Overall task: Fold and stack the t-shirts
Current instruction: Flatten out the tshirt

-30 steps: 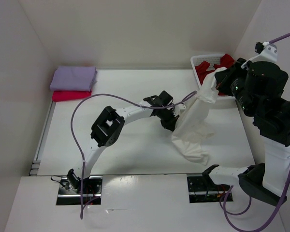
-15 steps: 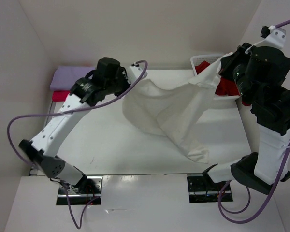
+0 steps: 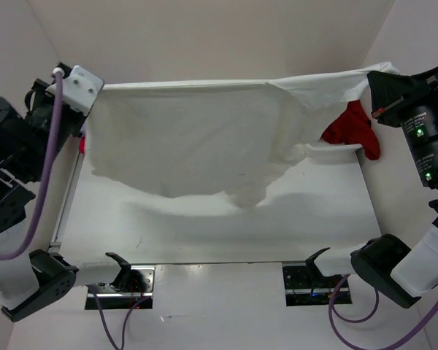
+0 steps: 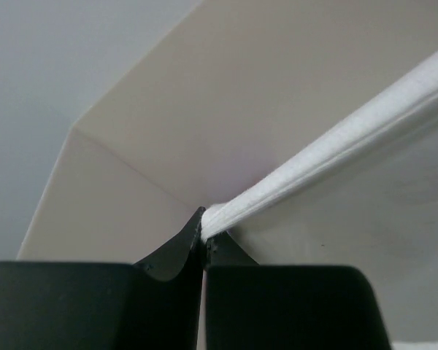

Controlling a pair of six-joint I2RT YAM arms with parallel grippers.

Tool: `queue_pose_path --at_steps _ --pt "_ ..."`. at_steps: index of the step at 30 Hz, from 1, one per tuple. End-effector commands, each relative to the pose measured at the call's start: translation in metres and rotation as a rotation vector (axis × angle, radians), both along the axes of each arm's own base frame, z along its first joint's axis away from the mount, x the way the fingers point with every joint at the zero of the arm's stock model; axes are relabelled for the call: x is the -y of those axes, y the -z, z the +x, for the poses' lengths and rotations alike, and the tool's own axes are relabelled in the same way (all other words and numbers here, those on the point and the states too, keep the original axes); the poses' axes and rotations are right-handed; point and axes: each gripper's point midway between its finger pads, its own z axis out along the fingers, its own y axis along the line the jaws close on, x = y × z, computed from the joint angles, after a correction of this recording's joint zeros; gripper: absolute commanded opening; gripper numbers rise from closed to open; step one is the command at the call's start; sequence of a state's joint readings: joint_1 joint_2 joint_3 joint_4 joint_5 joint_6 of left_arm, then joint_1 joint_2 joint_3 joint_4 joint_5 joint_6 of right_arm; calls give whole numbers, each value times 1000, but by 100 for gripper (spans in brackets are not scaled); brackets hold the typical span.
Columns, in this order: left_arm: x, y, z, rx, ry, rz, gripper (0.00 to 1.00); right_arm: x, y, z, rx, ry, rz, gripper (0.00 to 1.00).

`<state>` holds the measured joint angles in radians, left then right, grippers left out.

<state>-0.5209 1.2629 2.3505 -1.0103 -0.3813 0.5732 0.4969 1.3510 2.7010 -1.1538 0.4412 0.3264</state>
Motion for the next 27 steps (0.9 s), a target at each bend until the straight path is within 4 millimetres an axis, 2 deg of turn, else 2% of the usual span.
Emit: queue_pose_path --at_steps 1,3,5,10,12,14,16,17,18,20,21,22,23,24,25,26,27 --pt "-15 13 4 -49 -81 44 0 5 -22 9 75 52 18 0" --pt "-8 26 11 -86 -69 65 0 -7 -11 31 25 50 -1 0" --pt "-6 26 16 -87 -69 66 0 -14 -10 41 21 38 -6 0" --pt "-19 18 16 -62 -150 63 0 -12 -10 45 16 60 -4 0" --pt "-20 20 19 -65 -159 75 0 -15 -2 56 -9 75 -24 0" --pt "-14 36 29 -109 -158 103 0 -22 4 69 -33 75 -38 0" --pt "-10 50 40 -139 -166 133 0 -35 19 93 -80 75 -65 0" --pt "-6 61 48 -160 -165 148 0 -42 28 107 -107 76 -90 0" --pt "0 85 63 -209 -175 192 0 -54 46 130 -156 76 -132 0" --pt "9 115 81 -266 -172 240 0 -67 76 165 -225 76 -193 0" --pt "17 140 95 -304 -168 280 0 -78 103 195 -285 66 -234 0" --pt "23 157 107 -334 -166 300 0 -83 116 212 -309 60 -254 0" --pt "27 169 115 -349 -160 338 0 -87 128 226 -331 51 -263 0" --pt "29 174 129 -337 -172 339 0 -94 158 258 -387 39 -284 0" --pt "34 202 146 -387 -164 382 0 -96 155 269 -363 36 -271 0" --pt "38 207 162 -368 -163 392 0 -98 165 283 -376 32 -262 0" --pt "40 234 185 -415 -165 421 0 -96 158 295 -341 20 -224 0"
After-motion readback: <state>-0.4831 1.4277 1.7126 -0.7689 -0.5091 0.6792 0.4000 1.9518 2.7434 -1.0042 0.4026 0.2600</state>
